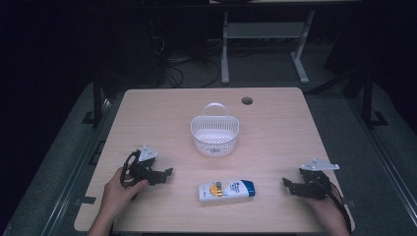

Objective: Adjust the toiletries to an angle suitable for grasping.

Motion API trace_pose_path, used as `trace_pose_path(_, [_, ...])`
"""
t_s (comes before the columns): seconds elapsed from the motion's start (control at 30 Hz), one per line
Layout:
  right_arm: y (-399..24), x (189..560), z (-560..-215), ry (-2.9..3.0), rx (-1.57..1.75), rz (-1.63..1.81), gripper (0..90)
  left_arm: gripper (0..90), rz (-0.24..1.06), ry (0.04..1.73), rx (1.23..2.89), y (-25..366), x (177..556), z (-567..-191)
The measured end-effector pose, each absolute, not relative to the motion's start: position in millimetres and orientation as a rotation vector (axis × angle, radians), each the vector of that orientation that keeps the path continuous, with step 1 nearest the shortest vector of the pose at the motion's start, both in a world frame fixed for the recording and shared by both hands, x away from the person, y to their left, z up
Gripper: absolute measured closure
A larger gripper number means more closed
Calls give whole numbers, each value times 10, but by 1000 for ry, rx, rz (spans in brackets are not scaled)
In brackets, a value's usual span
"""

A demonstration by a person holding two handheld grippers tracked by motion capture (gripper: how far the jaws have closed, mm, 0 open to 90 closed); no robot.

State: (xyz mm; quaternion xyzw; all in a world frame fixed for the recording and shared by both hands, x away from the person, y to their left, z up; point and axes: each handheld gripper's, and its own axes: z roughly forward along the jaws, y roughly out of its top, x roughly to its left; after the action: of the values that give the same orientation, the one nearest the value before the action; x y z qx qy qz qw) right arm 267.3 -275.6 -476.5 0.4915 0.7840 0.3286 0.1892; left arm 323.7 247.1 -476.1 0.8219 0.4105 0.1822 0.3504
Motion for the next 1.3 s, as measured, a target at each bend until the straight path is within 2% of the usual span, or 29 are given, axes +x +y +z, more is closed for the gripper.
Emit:
trace_pose_path(0.03, [-2757, 2670, -4755, 2206, 1390, 922, 306, 128, 472, 1063, 2129, 2470, 3237, -4761])
trace_pose_path(0.07, [-2762, 2665, -4743, 2211, 1391, 930, 387, 128, 472, 1063, 2129, 2470, 3237, -4761])
trace_pose_path(0.1, [-2767, 2654, -4720, 2224, 1383, 965, 509, 128, 472, 1063, 2129, 2470, 3237, -4761])
trace_pose_path(0.13, [-2767, 2654, -4720, 2224, 1383, 965, 509, 128, 471, 1064, 2128, 2470, 3237, -4761])
trace_pose_path(0.17, [-2759, 2655, -4701, 2250, 1379, 995, 624, 128, 471, 1064, 2128, 2470, 3237, -4761])
trace_pose_path(0.2, [-2759, 2655, -4701, 2250, 1379, 995, 624, 128, 471, 1064, 2128, 2470, 3237, -4761])
trace_pose_path(0.23, [-2733, 2641, -4669, 2263, 1354, 1013, 728, 128, 471, 1064, 2128, 2470, 3237, -4761])
trace_pose_path(0.27, [-2733, 2641, -4669, 2263, 1354, 1013, 728, 128, 471, 1064, 2128, 2470, 3237, -4761])
trace_pose_path(0.33, [-2694, 2625, -4636, 2287, 1341, 1044, 843, 128, 471, 1064, 2128, 2470, 3237, -4761])
trace_pose_path(0.4, [-2641, 2605, -4610, 2318, 1323, 1061, 896, 128, 472, 1063, 2128, 2470, 3238, -4761])
trace_pose_path(1.3, [-2113, 2481, -4496, 2537, 1055, 1233, 891, 128, 472, 1063, 2129, 2470, 3238, -4761])
